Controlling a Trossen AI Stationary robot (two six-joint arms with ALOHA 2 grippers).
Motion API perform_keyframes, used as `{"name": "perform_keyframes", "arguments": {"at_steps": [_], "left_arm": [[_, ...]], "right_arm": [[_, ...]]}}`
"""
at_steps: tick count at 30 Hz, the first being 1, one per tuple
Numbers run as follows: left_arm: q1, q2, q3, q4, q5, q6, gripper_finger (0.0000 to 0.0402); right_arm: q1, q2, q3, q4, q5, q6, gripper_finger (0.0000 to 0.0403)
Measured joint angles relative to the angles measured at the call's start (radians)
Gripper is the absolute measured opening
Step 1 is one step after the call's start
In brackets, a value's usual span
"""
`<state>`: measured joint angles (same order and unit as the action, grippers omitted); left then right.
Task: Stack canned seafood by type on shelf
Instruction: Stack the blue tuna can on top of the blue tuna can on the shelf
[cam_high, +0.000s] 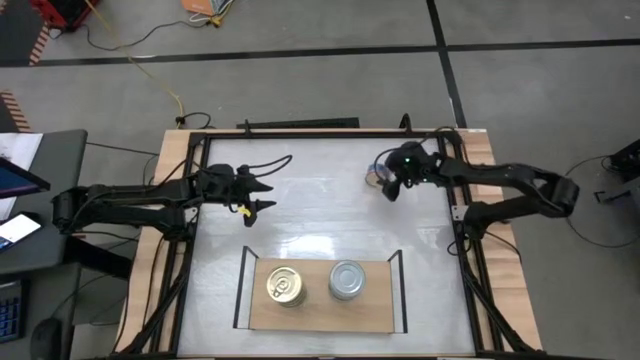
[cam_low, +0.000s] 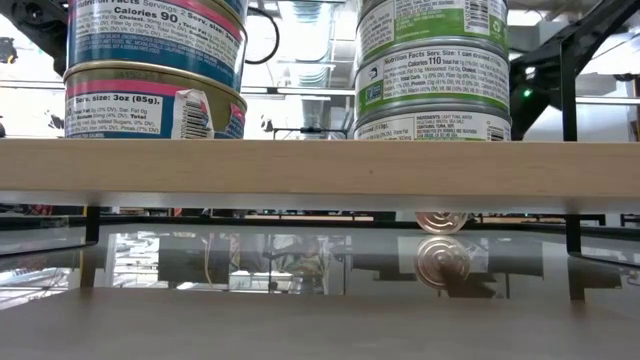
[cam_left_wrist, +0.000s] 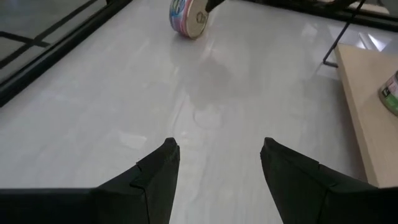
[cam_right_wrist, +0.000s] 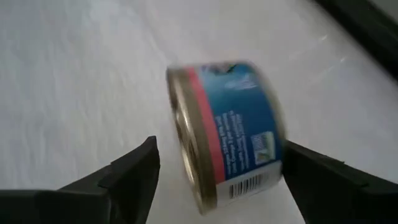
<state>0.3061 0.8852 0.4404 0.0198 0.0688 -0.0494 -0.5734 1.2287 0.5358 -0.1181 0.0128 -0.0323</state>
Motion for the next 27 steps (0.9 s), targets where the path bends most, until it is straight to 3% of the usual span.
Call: {"name": "perform_keyframes", "arguments": {"at_steps": [7,14,21,27], "left_arm": [[0.0,0.0,0.0,-0.006,-0.001,0.019,0.0215],[0.0,0.0,0.0,-0.008,-0.001,0.026,0.0215],[0.0,0.0,0.0,-0.008,-0.001,0.028,0.0215],[0.0,0.0,0.0,-0.007,-0.001,0.057,0.0215]], "right_arm": [[0.032,0.089,0.0,0.022,-0.019,-0.026,0.0309],[0.051,0.096,0.0,0.105,-0.026,-0.028,0.0219],[0.051,0.028,0.04,0.059,-0.045,0.047,0.0215],[0.105,-0.071,0.181,-0.05,-0.162,0.196,0.0215]]}}
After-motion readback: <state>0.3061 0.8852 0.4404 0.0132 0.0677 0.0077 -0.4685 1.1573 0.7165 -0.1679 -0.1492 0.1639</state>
